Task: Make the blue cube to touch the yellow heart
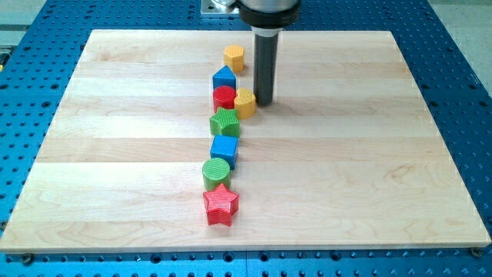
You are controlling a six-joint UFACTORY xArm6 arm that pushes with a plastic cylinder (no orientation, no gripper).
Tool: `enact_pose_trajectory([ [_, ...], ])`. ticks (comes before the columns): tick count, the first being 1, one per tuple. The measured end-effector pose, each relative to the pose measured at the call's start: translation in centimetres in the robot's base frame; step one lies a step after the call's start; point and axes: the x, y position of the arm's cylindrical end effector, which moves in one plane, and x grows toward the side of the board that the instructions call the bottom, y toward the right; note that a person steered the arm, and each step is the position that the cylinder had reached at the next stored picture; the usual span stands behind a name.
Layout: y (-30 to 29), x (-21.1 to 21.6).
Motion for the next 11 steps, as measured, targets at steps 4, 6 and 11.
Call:
enact_pose_trajectory([
  [4, -3.2, 10.1],
  [6, -4.0, 9.8],
  [11, -7.8, 7.9],
])
